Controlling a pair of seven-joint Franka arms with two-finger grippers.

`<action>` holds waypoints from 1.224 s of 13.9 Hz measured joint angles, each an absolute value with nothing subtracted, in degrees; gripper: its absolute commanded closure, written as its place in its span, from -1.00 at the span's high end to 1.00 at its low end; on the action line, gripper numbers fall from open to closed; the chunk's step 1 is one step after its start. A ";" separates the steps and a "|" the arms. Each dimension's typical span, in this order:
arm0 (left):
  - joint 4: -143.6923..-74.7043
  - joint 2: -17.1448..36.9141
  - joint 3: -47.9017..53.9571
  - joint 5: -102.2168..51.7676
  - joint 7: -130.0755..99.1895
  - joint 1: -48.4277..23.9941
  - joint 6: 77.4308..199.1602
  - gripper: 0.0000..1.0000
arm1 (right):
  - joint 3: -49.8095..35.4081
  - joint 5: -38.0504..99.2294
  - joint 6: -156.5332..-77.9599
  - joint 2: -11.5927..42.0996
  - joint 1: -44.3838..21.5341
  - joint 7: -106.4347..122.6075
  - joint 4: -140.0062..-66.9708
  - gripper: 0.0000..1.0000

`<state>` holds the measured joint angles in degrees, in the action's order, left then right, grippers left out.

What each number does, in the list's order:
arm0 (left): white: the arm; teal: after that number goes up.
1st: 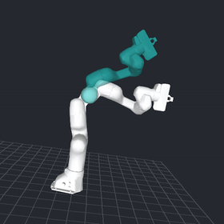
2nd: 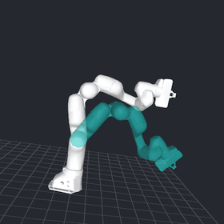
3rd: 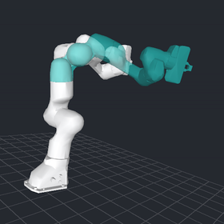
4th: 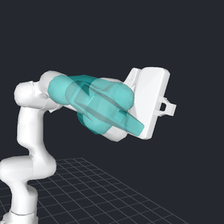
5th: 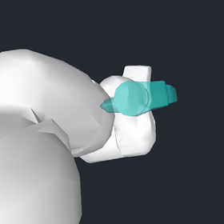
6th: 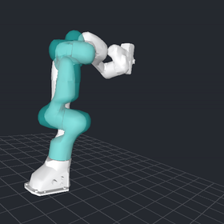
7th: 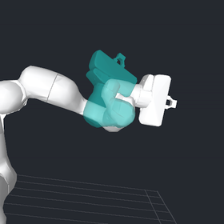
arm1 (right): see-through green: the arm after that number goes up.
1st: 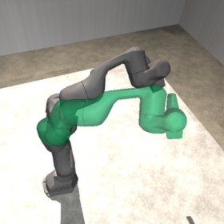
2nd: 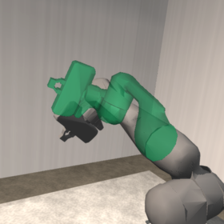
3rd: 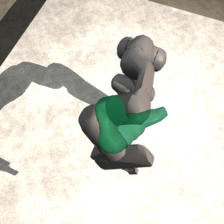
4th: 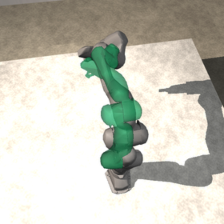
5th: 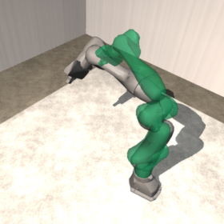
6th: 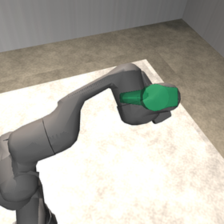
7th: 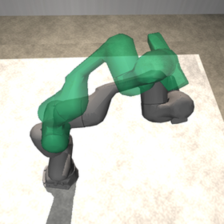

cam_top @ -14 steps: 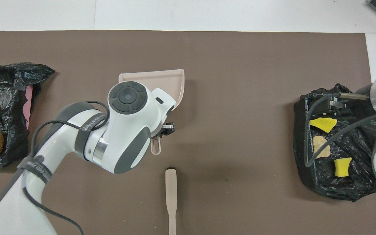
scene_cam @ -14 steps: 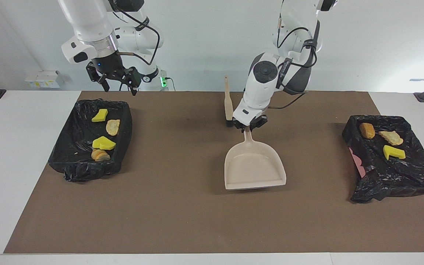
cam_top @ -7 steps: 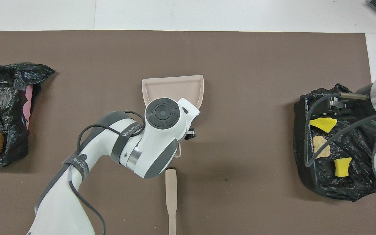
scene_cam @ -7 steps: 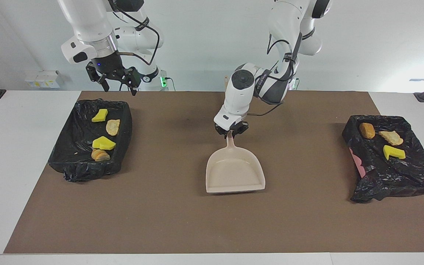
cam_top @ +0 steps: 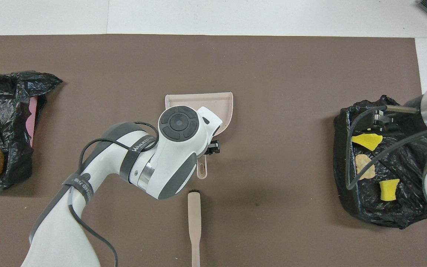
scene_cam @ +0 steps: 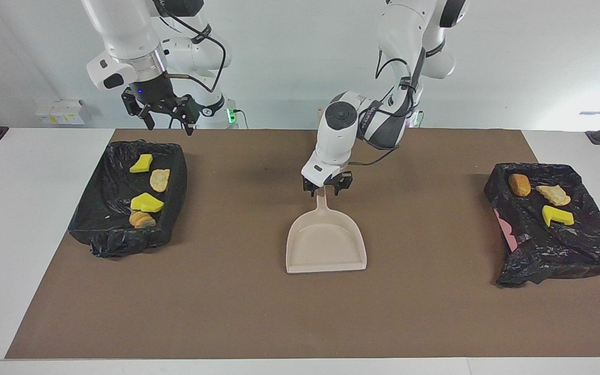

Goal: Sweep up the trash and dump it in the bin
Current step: 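Lower the empty dustpan onto the table center with the left gripper, then open the left gripper and withdraw it from the dustpan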

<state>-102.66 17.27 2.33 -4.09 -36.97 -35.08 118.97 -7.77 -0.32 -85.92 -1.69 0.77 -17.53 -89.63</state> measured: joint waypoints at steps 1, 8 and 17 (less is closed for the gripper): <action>-102.46 16.38 2.13 -4.00 -36.96 -34.00 118.61 1.00 | -7.77 -0.32 -85.92 -1.69 0.77 -17.53 -89.63 1.00; -95.31 14.44 1.69 -3.38 -27.03 -22.46 111.39 1.00 | -7.77 -0.32 -85.92 -1.69 0.77 -17.53 -89.63 1.00; -92.96 9.84 1.41 -3.64 -6.41 -7.93 104.85 1.00 | -7.77 -0.32 -85.92 -1.69 0.77 -17.53 -89.64 1.00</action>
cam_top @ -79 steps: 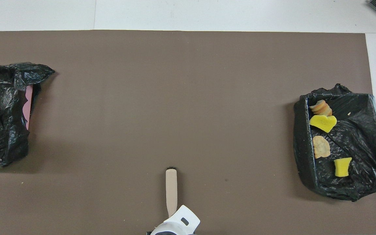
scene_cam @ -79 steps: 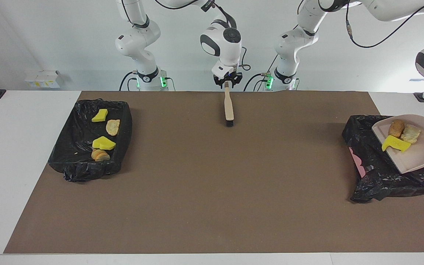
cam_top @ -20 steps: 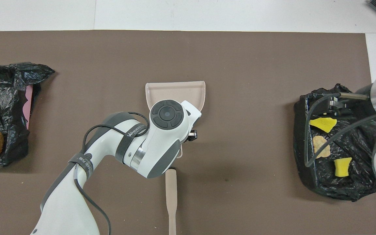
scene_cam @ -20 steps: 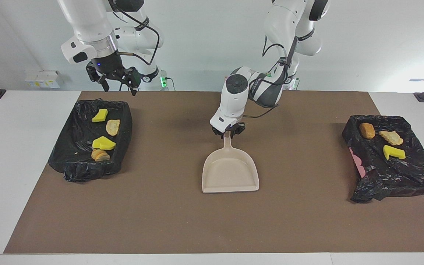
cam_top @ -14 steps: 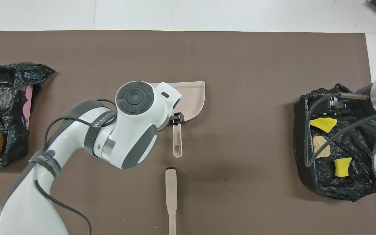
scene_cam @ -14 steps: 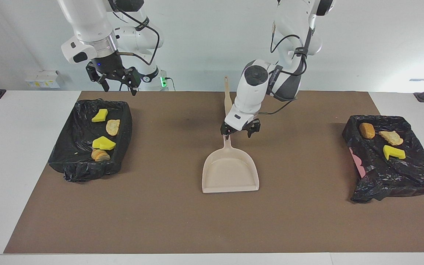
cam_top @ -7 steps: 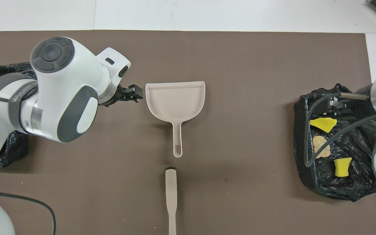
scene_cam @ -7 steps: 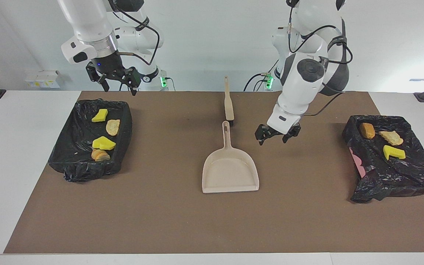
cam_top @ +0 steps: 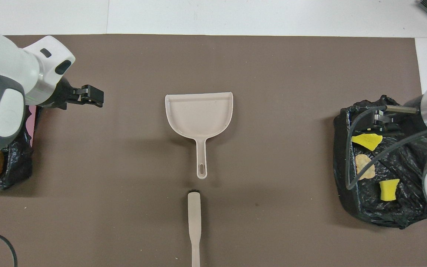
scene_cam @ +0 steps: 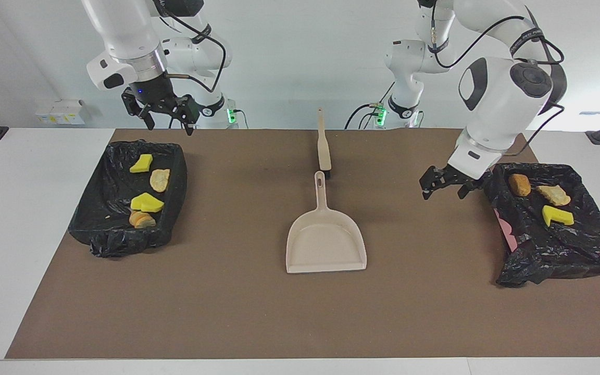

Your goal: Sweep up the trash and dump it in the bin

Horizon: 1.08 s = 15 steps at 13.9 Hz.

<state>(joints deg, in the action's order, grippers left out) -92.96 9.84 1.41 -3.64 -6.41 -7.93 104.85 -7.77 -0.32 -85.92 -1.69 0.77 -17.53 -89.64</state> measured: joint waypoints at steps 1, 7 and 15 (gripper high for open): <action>-92.96 9.56 1.38 -3.64 -3.83 -6.56 104.41 1.00 | -7.77 -0.32 -85.92 -1.69 0.77 -17.53 -89.64 1.00; -92.92 8.22 0.42 -2.39 6.53 -1.63 102.93 1.00 | -7.77 -0.32 -85.92 -1.69 0.77 -17.53 -89.66 1.00; -93.36 2.54 0.28 -0.57 7.21 -1.56 97.22 1.00 | -7.77 -0.32 -85.92 -1.72 0.77 -17.53 -89.69 1.00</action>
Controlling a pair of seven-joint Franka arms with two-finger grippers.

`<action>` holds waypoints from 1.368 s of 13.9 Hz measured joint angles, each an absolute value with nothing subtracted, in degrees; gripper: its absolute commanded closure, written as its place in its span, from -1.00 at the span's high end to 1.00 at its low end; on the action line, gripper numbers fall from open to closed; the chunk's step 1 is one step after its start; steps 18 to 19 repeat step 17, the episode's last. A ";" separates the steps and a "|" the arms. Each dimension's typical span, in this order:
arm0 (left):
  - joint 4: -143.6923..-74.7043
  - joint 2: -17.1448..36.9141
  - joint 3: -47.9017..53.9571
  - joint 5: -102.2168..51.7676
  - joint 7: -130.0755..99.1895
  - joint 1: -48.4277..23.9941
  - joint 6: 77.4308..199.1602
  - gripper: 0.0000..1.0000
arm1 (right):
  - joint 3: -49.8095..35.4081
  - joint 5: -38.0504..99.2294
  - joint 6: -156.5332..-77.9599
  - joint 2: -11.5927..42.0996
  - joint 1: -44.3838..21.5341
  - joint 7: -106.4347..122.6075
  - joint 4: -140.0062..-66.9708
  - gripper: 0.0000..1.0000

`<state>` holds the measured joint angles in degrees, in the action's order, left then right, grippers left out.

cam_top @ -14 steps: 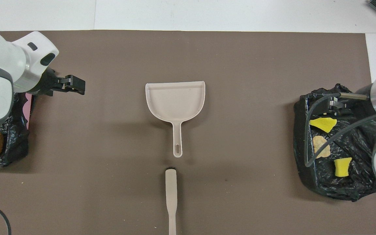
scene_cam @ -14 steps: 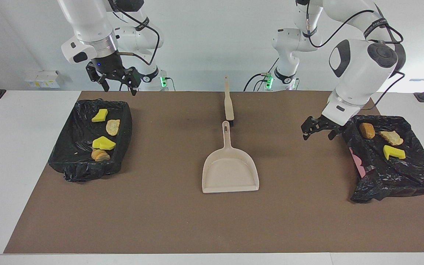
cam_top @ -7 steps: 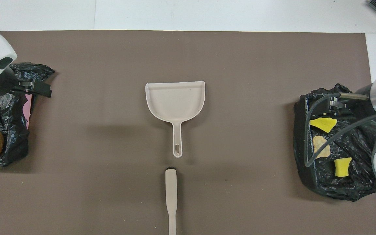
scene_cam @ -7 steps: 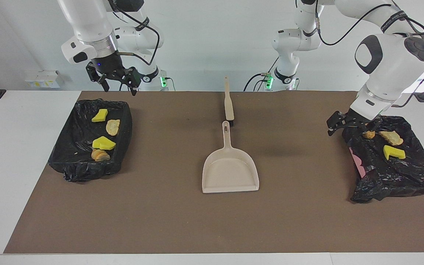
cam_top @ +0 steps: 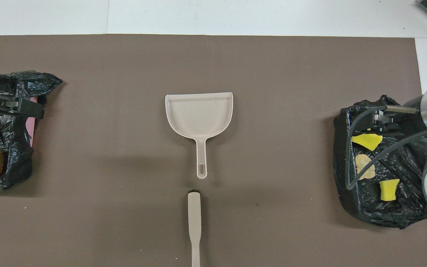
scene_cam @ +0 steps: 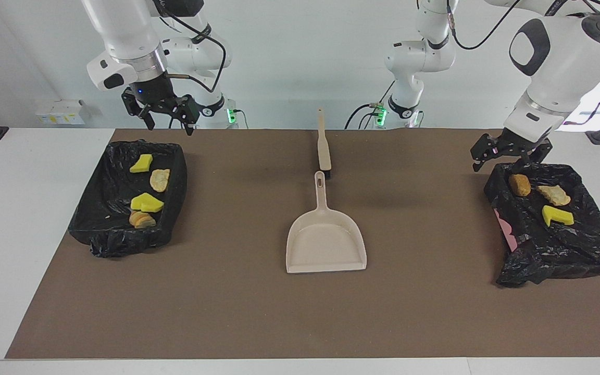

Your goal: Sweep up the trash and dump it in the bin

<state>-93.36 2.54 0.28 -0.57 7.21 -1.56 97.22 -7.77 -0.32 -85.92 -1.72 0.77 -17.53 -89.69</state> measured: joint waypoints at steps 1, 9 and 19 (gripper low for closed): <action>-93.34 2.03 0.28 -0.04 7.87 -1.54 95.94 1.00 | -7.77 -0.32 -85.92 -1.72 0.77 -17.53 -89.70 1.00; -90.55 0.74 0.70 1.29 9.05 -1.54 87.38 1.00 | -7.77 -0.32 -85.92 -1.73 0.77 -17.53 -89.82 1.00; -88.68 1.38 0.67 0.61 9.06 -1.54 86.75 1.00 | -7.77 -0.32 -85.88 -1.78 0.77 -17.53 -89.85 1.00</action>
